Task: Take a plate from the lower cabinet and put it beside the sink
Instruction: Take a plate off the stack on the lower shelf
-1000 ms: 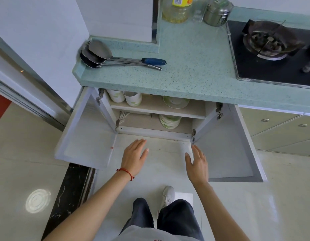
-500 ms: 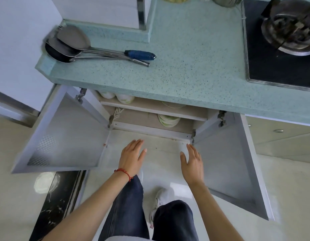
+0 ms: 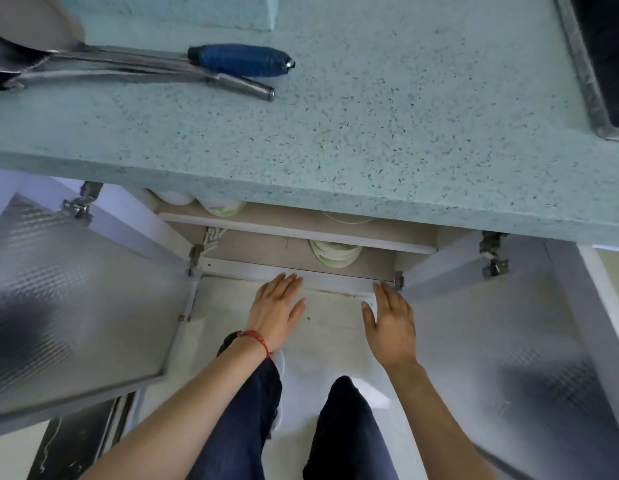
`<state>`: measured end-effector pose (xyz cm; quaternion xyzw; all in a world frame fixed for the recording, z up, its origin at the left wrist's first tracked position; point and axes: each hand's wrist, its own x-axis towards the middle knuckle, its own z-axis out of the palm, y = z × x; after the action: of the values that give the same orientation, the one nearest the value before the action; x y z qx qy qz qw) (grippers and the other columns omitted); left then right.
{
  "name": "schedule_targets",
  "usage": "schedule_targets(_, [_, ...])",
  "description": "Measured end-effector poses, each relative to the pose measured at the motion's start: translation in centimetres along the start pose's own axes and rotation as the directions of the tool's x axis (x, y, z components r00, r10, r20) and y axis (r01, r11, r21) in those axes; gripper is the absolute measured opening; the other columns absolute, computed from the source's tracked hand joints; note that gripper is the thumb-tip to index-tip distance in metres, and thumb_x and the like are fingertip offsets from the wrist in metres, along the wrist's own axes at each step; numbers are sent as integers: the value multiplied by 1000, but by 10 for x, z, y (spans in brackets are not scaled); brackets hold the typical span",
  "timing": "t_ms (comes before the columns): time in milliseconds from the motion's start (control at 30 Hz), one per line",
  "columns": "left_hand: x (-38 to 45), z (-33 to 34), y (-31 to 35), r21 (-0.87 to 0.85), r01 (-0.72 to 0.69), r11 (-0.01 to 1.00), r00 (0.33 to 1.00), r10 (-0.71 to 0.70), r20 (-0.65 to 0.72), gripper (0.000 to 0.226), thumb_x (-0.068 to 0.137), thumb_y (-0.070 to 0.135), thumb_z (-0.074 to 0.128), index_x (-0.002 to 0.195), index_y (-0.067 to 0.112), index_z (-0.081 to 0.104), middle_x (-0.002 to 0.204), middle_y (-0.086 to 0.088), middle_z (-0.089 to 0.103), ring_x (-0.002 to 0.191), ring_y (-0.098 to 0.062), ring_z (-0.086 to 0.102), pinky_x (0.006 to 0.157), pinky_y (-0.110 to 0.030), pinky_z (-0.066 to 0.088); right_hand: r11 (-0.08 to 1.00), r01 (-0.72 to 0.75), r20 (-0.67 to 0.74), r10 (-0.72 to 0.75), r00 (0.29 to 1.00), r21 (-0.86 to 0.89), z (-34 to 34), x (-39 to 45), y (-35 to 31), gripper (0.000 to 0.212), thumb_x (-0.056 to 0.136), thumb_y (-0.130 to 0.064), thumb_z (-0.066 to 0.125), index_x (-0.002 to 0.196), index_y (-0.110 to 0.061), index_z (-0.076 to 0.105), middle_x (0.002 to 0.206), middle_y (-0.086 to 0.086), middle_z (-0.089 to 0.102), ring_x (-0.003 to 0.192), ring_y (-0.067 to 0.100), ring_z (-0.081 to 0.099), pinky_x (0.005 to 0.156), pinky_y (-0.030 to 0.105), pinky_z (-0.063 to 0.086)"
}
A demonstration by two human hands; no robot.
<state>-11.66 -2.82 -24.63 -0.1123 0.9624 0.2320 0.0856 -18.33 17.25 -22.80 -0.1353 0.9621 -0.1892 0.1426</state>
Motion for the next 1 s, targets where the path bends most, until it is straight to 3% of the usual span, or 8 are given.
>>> schedule_targets(133, [36,38,-18,4,-39,999,999,39,-8,47,94,31,37,136,13,32,145,-8,38,138,-22,26,113,-37,19,997,49,-46,-52,998,-64,39,34,17,41,91,-20,52,128,-2,47,135,20,50,125,36,46,107,46,31])
schedule_targets(267, [71,75,-35,6,-65,998,998,65,-12,48,95,35,31,138,15,28,149,-5,32,140,-19,19,114,-36,14,990,74,-52,-81,995,-120,78,66,35,43,93,-24,47,131,-4,44,138,17,48,129,33,43,109,45,28])
schedule_targets(400, [107,112,-52,22,-97,995,994,98,-49,48,95,35,30,139,14,27,149,-4,32,140,-19,18,115,-36,14,992,66,-134,-80,988,-105,121,96,53,41,89,-18,56,124,1,50,130,22,55,120,39,51,103,49,36])
schedule_targets(600, [158,168,-78,51,-97,994,993,101,-67,49,95,33,31,139,13,26,149,-7,31,140,-21,19,114,-37,15,991,71,-157,-89,983,-118,182,141,83,43,92,-23,49,130,-3,44,136,20,49,126,35,43,106,44,24])
schedule_targets(733, [181,202,-87,53,-74,996,992,79,-93,49,95,34,30,139,14,25,149,-7,31,139,-22,20,113,-36,15,990,113,-223,-129,966,-82,211,166,102,41,86,-13,58,123,3,50,123,28,57,115,43,53,99,52,39])
schedule_targets(1000, [210,254,-97,5,-49,999,985,49,-165,50,95,35,31,139,14,24,150,-7,29,140,-21,19,115,-38,17,987,137,-229,-152,961,-80,254,204,125,43,92,-20,48,131,-2,43,136,22,49,128,35,42,107,46,30])
